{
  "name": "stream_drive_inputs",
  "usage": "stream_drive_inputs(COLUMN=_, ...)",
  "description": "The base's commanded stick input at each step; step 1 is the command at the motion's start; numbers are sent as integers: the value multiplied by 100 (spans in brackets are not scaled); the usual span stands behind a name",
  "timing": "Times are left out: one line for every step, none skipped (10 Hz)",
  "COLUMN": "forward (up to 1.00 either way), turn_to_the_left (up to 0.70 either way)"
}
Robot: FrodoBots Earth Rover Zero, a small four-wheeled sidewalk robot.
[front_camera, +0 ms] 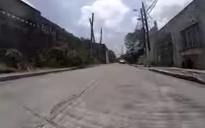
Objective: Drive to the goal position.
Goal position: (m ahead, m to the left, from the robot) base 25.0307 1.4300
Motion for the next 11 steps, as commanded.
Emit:
stream_drive_inputs(forward=100, turn_to_the_left=0)
stream_drive_inputs(forward=100, turn_to_the_left=0)
stream_drive_inputs(forward=100, turn_to_the_left=0)
stream_drive_inputs(forward=100, turn_to_the_left=0)
stream_drive_inputs(forward=100, turn_to_the_left=0)
stream_drive_inputs(forward=100, turn_to_the_left=0)
stream_drive_inputs(forward=100, turn_to_the_left=0)
stream_drive_inputs(forward=100, turn_to_the_left=0)
stream_drive_inputs(forward=100, turn_to_the_left=0)
stream_drive_inputs(forward=100, turn_to_the_left=0)
stream_drive_inputs(forward=100, turn_to_the_left=0)
